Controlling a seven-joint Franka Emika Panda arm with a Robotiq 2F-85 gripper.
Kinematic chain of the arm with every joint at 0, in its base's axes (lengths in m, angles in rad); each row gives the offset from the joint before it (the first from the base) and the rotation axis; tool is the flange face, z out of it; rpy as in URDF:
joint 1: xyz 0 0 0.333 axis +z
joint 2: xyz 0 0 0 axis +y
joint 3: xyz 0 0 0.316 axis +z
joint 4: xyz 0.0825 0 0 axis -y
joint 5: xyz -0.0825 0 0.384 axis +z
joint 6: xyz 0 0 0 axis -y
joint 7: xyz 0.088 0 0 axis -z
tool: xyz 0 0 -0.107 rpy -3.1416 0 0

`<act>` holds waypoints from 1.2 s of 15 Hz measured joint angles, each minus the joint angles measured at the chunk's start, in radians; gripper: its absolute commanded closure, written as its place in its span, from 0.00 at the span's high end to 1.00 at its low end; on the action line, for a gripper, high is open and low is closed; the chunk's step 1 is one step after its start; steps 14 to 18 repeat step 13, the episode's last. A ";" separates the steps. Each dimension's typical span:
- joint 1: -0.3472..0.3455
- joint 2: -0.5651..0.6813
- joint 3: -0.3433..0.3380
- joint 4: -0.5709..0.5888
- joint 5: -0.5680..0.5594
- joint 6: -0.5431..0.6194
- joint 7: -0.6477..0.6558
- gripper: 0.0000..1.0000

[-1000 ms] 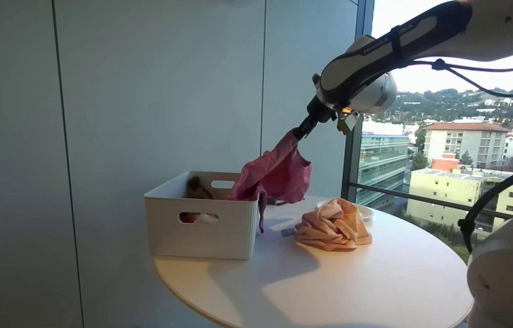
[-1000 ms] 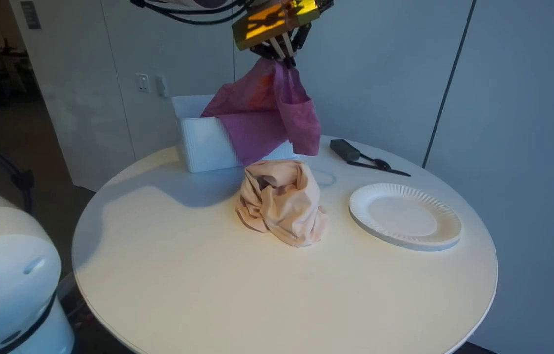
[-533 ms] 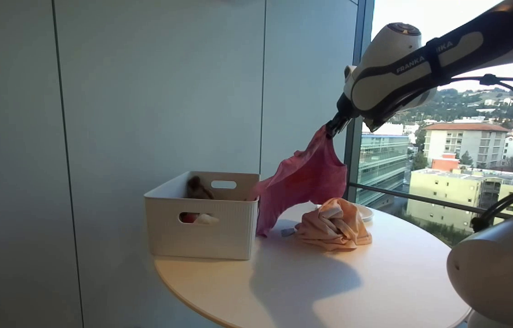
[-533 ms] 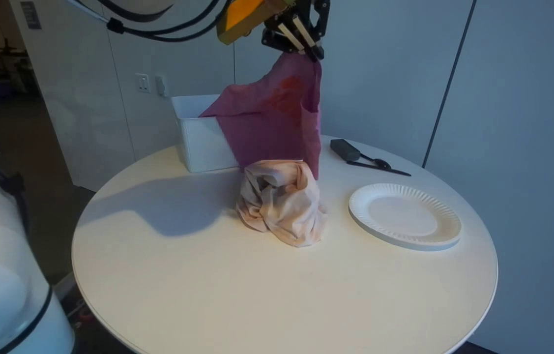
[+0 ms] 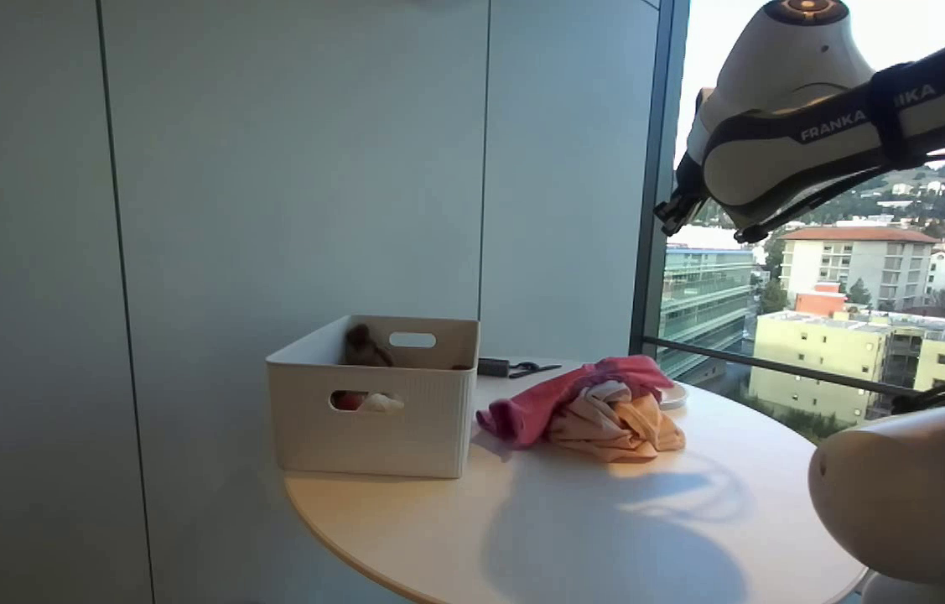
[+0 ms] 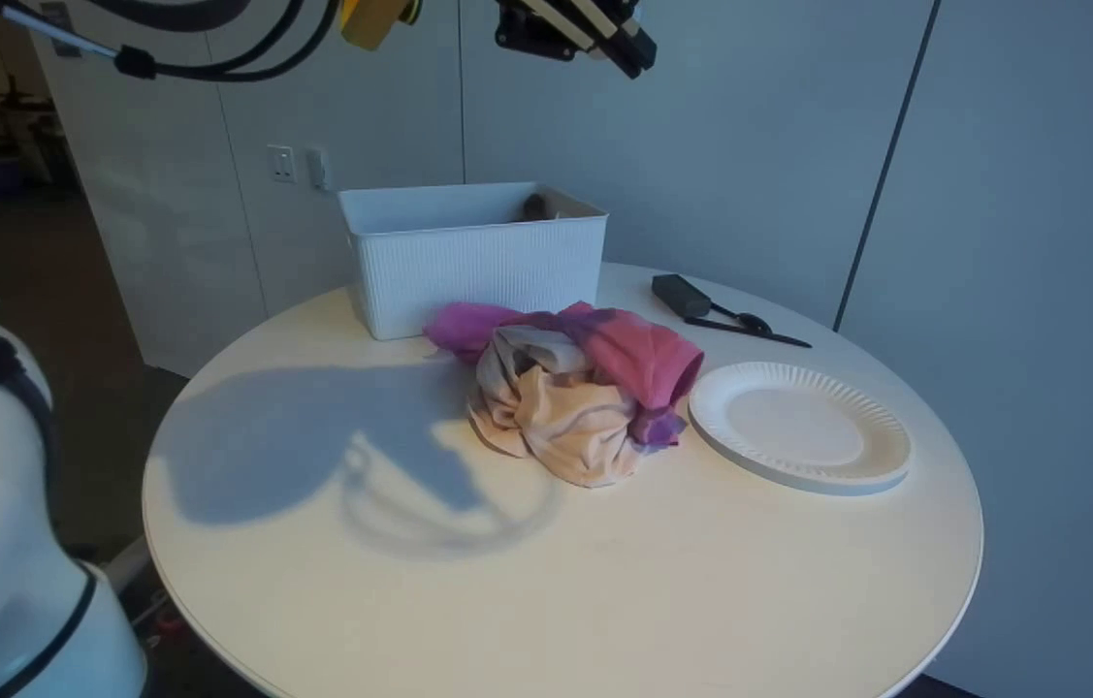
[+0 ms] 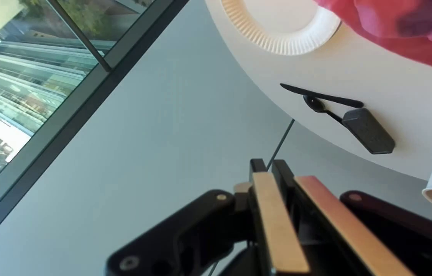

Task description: Move the clothes from the box and place them on the table

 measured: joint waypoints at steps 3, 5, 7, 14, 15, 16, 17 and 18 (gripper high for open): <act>0.010 -0.051 -0.002 -0.019 -0.011 -0.049 -0.001 0.08; 0.070 -0.047 -0.025 -0.038 0.005 -0.062 -0.016 0.37; 0.158 -0.023 -0.072 -0.058 0.043 -0.075 -0.032 0.51; 0.272 0.085 -0.145 -0.060 0.116 -0.153 -0.049 0.59; 0.272 0.085 -0.145 -0.060 0.116 -0.153 -0.049 0.59; 0.272 0.085 -0.145 -0.060 0.116 -0.153 -0.049 0.59; 0.272 0.085 -0.145 -0.060 0.116 -0.153 -0.049 0.59; 0.272 0.085 -0.145 -0.060 0.116 -0.153 -0.049 0.59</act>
